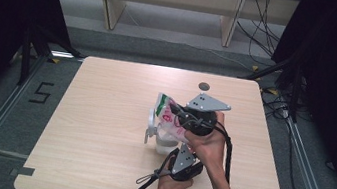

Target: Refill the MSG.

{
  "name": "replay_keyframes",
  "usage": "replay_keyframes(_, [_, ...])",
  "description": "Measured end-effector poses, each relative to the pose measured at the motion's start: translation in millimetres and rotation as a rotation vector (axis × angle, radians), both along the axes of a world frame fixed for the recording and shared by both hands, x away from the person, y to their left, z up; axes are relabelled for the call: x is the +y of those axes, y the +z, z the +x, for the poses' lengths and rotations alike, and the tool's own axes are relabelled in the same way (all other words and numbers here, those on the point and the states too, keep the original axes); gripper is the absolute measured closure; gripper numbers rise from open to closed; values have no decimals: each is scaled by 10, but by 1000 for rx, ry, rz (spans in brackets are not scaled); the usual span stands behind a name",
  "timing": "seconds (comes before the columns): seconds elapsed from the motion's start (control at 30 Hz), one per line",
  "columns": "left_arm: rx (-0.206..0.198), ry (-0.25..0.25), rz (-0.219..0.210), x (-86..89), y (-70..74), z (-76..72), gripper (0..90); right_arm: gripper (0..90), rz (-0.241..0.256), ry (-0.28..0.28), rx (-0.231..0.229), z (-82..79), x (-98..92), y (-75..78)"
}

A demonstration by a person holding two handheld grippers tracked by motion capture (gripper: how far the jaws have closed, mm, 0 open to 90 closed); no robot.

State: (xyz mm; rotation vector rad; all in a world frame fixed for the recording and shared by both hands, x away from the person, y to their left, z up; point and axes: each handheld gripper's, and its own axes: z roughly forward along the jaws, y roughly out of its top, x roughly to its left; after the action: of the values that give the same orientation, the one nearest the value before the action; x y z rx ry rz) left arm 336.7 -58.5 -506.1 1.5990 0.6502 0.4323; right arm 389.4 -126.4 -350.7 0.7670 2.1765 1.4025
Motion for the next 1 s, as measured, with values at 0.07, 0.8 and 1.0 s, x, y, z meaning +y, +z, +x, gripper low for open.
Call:
replay_keyframes(0.07, [-1,2,-3,-1,1,0,803,888,-3,6,6,-4,-2,6])
replay_keyframes(0.8, [-4,4,-3,-1,6,-3,803,887,-11,14,-6,-10,45,-10])
replay_keyframes(1.0, [-5,3,-5,-8,12,-6,803,887,-18,23,-1,-11,35,0])
